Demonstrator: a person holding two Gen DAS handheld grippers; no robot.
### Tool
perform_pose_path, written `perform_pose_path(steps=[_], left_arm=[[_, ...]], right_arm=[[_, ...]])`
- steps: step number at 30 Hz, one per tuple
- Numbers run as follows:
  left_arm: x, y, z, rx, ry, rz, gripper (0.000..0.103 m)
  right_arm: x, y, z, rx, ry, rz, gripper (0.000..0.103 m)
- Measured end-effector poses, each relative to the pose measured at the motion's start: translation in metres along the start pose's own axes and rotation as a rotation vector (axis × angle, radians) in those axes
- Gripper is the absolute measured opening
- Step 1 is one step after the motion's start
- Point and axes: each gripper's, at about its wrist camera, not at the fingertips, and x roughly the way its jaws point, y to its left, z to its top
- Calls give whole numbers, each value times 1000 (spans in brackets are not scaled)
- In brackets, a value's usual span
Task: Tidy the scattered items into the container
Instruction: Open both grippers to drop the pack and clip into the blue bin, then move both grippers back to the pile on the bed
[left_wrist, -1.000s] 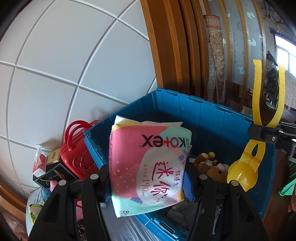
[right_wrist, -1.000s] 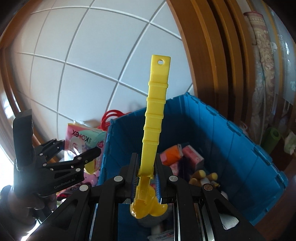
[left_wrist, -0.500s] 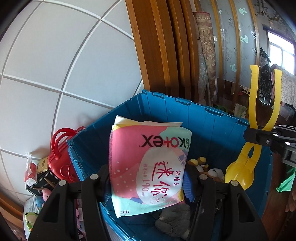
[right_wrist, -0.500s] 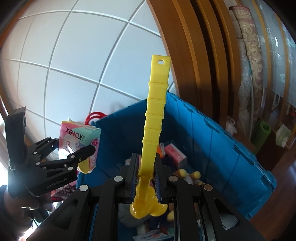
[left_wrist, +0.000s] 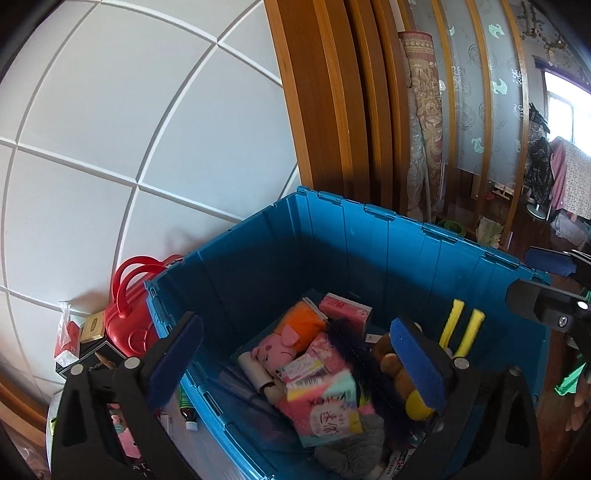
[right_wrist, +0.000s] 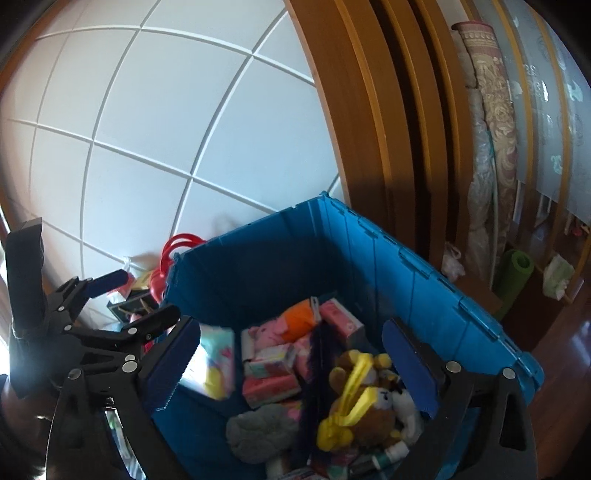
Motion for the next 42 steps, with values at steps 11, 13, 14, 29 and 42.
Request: perform_pose_path(steps=[11,13,14,29,42], left_arm=[[-15,27,-25,-43,14,29,103],[-20,35,-31,-54,15,33,103],[-23,39,-34,-59,15,38,103],[-70,126,-117,-169,58,101,103],[-113,235,-218,-277,144,207,103]], right_arm=[[-1,20,-12,-10,20,28,102],[-1,27,-16,-18,25,37,102],[-1,32,-18,-24,29,41,102],[8,132,-50,-112,76,124,102],[30,245,-101,-195,153,214,102]])
